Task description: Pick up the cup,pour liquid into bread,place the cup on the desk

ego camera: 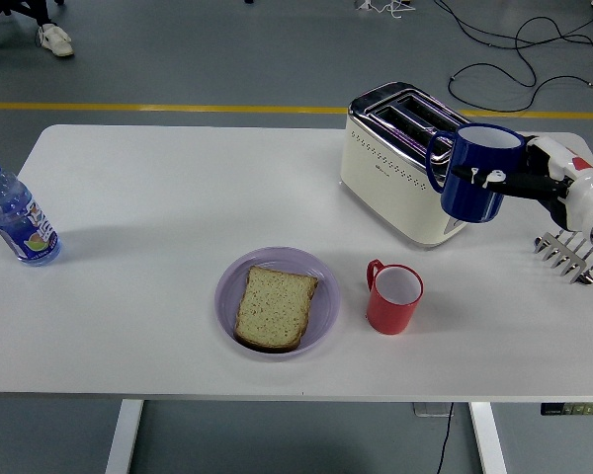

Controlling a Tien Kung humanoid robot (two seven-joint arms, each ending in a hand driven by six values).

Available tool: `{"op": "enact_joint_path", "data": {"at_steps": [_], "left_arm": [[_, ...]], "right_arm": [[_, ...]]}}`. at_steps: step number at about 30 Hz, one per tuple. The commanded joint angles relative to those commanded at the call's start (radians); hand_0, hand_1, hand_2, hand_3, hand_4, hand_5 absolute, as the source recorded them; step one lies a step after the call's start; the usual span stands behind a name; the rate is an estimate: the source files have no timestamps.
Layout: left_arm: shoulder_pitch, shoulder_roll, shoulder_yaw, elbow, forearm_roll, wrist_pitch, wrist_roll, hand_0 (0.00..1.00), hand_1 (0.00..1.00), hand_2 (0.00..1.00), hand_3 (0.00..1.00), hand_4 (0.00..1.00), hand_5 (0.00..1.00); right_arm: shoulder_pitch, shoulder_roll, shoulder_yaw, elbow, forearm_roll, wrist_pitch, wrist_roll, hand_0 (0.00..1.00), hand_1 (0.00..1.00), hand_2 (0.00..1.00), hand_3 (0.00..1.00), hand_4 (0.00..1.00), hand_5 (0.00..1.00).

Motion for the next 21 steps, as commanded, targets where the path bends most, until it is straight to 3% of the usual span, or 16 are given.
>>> {"op": "enact_joint_path", "data": {"at_steps": [8,16,21], "left_arm": [[0.002,0.000,-0.011,0.000,0.012,0.000,0.000,0.657,0.692,0.709,0.591,0.296,0.895],[0.000,0.000,-0.017,0.000,0.023,0.005,-0.001,0.657,0.691,0.709,0.591,0.296,0.895],[-0.003,0.000,-0.017,0.000,0.022,0.004,-0.001,0.656,0.690,0.709,0.591,0.296,0.895]], "right_arm": [[-0.061,0.017,0.040,-0.045,-0.030,-0.047,0.091,0.369,0.315,0.454,0.504,0.573,0.038],[-0.122,0.057,0.026,-0.120,-0.083,-0.150,0.293,0.369,0.314,0.456,0.504,0.571,0.039],[-0.176,0.076,0.019,-0.165,-0.092,-0.182,0.426,0.369,0.316,0.456,0.504,0.568,0.039]]}}
